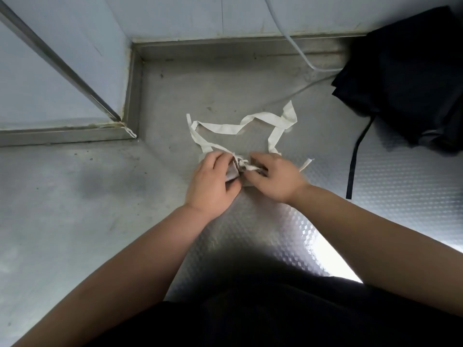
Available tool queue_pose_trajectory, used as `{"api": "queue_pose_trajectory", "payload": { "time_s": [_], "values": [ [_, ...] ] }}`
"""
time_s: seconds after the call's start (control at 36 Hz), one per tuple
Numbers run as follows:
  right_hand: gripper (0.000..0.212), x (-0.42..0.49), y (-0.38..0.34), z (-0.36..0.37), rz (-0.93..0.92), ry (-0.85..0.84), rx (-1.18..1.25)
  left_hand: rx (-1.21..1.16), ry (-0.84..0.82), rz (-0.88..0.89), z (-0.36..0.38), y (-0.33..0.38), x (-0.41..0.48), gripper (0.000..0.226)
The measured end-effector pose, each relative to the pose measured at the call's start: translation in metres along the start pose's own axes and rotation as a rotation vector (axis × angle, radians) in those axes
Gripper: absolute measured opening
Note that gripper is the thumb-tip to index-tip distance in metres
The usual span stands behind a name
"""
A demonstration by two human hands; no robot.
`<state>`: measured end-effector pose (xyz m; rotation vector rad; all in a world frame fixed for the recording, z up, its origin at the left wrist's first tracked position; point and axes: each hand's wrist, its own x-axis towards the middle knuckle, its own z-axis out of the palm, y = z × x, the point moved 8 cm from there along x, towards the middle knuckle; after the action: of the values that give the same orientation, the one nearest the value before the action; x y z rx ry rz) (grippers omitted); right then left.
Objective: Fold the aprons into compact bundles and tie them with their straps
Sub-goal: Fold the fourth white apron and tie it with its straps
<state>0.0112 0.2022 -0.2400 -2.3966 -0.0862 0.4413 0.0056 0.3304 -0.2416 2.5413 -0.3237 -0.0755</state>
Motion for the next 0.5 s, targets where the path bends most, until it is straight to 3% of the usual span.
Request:
{"api": "queue_pose_trajectory", "payload": {
  "time_s": [0.17,0.28,0.36,0.44,0.5],
  "values": [
    [0.014,0.01,0.003,0.004,0.051,-0.005,-0.013,-0.01,-0.072,-0.031,0.006,-0.002,0.011,0.048],
    [0.018,0.011,0.008,-0.006,0.194,0.002,0.235,-0.141,-0.044,-0.137,0.006,-0.01,0.016,0.034],
    [0.034,0.01,0.007,-0.007,0.317,-0.068,0.456,-0.3,-0.004,-0.222,0.005,-0.014,0.017,0.012],
    [0.056,0.013,0.005,-0.003,0.397,-0.145,0.743,-0.478,0.007,-0.312,0.006,-0.015,0.016,0.014],
    [0.06,0.015,0.006,-0.001,0.407,-0.162,0.776,-0.577,0.005,-0.372,0.007,-0.016,0.014,0.016]
  ]
}}
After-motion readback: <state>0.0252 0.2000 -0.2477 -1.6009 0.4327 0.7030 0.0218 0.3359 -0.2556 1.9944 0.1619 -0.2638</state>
